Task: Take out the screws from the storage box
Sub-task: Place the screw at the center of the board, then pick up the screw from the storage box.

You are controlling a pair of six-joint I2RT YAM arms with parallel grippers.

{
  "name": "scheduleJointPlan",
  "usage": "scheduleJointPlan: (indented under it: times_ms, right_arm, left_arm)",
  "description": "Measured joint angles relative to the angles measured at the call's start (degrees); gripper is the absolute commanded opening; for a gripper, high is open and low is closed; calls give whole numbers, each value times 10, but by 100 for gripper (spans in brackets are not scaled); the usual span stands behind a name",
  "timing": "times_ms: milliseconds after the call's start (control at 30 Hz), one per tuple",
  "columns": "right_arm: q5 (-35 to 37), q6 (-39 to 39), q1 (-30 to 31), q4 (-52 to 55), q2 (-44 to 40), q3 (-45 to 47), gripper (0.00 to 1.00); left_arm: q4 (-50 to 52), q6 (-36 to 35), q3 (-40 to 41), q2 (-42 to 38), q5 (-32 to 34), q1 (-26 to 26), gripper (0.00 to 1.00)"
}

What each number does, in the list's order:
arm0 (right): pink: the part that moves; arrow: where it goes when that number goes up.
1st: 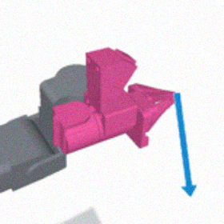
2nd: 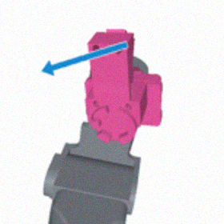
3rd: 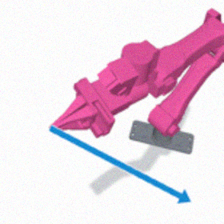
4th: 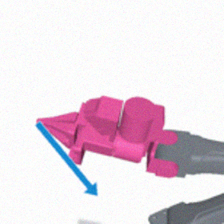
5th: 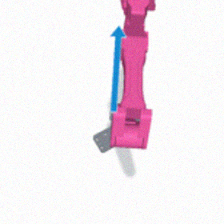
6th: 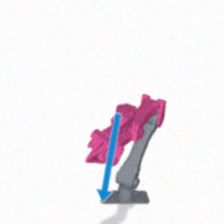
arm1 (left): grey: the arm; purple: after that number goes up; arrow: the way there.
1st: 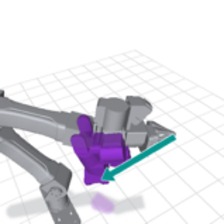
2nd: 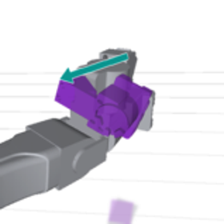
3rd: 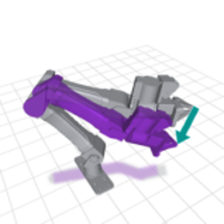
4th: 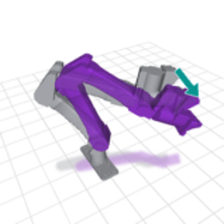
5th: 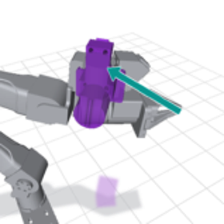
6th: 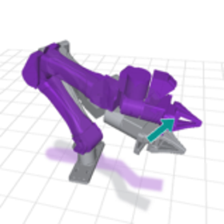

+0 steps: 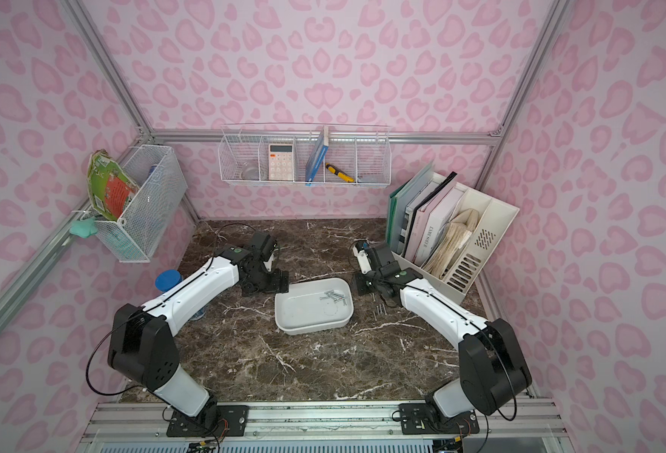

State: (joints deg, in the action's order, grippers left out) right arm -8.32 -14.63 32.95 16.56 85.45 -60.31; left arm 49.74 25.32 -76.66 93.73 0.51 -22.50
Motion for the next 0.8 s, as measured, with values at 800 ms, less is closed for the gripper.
scheduleJointPlan:
  times_ms: [800]
  right_arm:
    - [124,48,109,96,273,-177,18]
  left_arm:
    - [-1,0,3,-4,32,0,97]
